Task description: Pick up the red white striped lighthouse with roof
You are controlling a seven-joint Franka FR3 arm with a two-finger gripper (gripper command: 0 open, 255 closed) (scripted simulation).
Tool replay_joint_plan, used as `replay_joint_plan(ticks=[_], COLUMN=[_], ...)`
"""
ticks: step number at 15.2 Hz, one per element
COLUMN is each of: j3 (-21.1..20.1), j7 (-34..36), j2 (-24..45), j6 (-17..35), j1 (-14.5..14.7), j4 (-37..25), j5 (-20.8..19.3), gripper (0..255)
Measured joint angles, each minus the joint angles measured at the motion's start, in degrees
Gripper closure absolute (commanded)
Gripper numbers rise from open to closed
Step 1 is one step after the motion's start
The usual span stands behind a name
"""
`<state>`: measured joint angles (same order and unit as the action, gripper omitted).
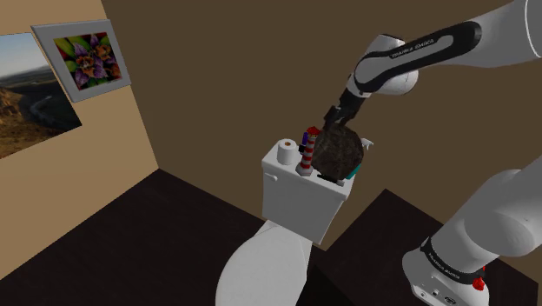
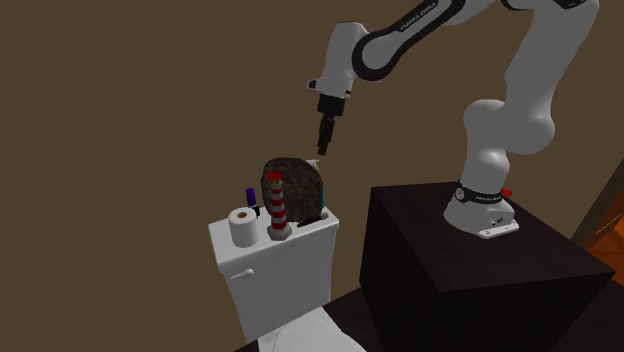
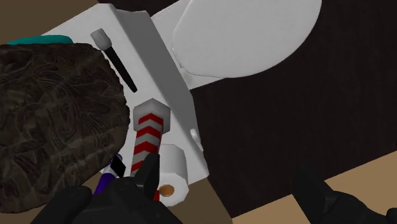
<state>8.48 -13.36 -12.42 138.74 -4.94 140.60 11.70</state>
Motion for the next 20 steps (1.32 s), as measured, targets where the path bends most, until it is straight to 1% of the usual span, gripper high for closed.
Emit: replay_joint_plan(ticks=[4,7,10,14,16,20], j3=[2.08,3.07,2.49,0.83,-0.09,-1.37], j7=[-4.61,-9.63,-14.65,-20.11,-21.78,-24.51], j2=[8.13,14.8,21.82,30.12,32.57,35.44], j6=[5.81,8.76,11.51,13.01,13.95,15.42], j1=[0.49,0.04,-1.13,-4.25,-5.16,-6.33], j4=[-3.58,-7.74,-12.21,-19.32,-20.89,-22.02], j5=[6.82,13.54,21.14,29.54,32.03,34.82], gripper=[0,0,0,0,0,0])
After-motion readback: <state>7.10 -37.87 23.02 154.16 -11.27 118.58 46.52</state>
